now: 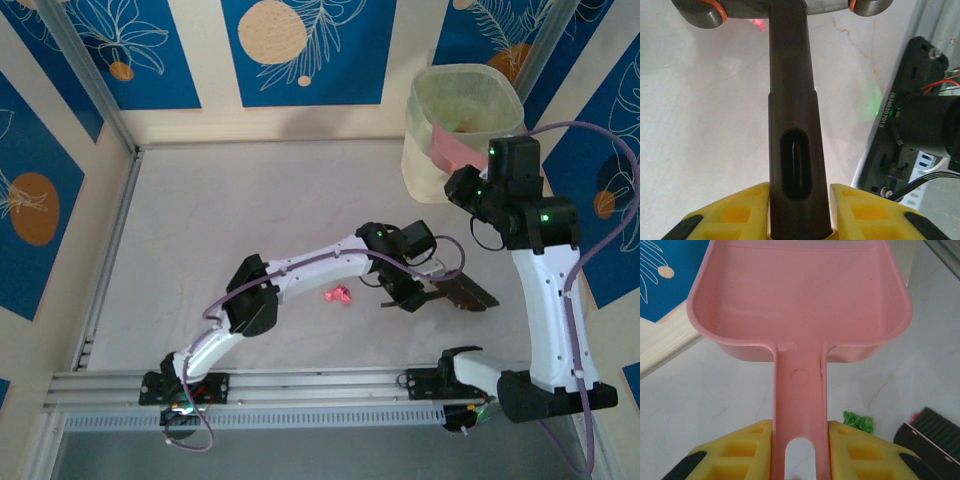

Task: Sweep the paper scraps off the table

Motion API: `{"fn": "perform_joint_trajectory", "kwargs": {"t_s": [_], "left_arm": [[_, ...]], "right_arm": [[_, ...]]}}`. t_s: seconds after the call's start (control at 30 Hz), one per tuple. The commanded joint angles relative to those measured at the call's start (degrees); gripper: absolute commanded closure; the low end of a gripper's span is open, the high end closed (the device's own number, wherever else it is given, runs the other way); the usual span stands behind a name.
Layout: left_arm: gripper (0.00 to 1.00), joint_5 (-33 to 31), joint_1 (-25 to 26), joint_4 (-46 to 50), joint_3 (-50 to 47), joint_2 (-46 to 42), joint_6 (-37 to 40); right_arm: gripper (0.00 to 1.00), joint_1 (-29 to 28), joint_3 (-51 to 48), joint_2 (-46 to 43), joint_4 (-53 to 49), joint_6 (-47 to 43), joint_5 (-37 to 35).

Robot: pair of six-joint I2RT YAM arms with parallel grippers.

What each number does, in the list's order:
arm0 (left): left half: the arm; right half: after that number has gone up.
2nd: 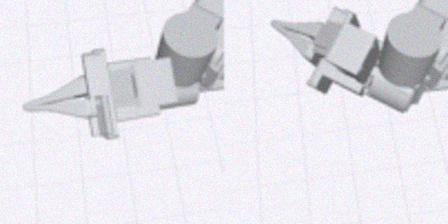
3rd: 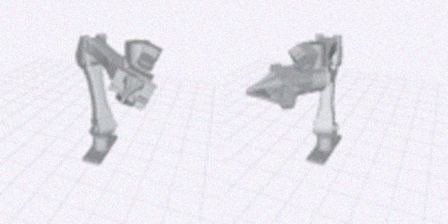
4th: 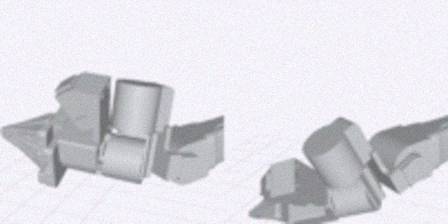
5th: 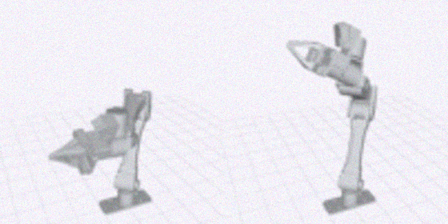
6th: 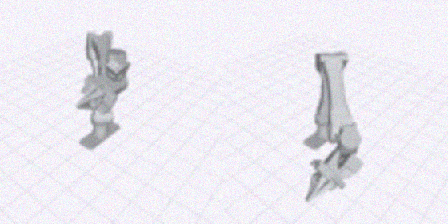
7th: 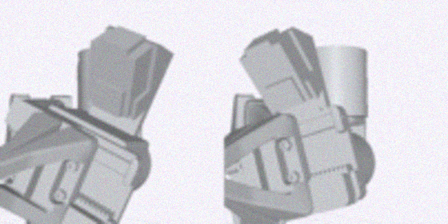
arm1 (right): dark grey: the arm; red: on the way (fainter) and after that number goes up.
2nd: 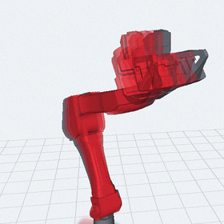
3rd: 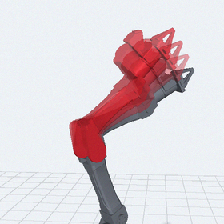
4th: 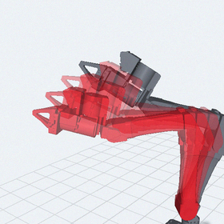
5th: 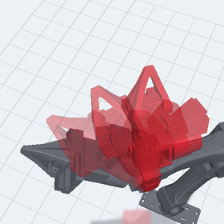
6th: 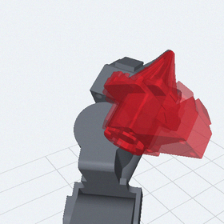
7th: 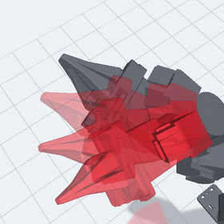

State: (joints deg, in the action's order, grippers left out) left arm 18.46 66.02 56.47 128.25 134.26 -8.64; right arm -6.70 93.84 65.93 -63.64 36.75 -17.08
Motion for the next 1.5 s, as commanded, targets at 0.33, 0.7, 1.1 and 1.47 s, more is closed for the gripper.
{"fn": "perform_joint_trajectory", "kwargs": {"t_s": [0.33,0.7,1.1,1.47], "left_arm": [[1.0,-16.14,-3.29,6.12,-10.14,-8.05,-0.36],[1.0,-20.75,-12.31,1.66,-31.91,-23.91,-3.38],[1.0,-21.34,-27.48,4.78,-39.58,-31.02,-12.97],[1.0,-6.06,-39.18,-0.24,-40.95,-32.04,-29.17]], "right_arm": [[1.0,-0.32,-4.19,-1.45,2.03,0.64,3.34],[1.0,-10.0,-11.76,-2.15,9.77,-3.81,0.96],[1.0,-18.32,-22.39,1.56,18.17,-11.91,4.98],[1.0,-21.49,-32.95,7.79,23.88,-19.58,15.75]]}}
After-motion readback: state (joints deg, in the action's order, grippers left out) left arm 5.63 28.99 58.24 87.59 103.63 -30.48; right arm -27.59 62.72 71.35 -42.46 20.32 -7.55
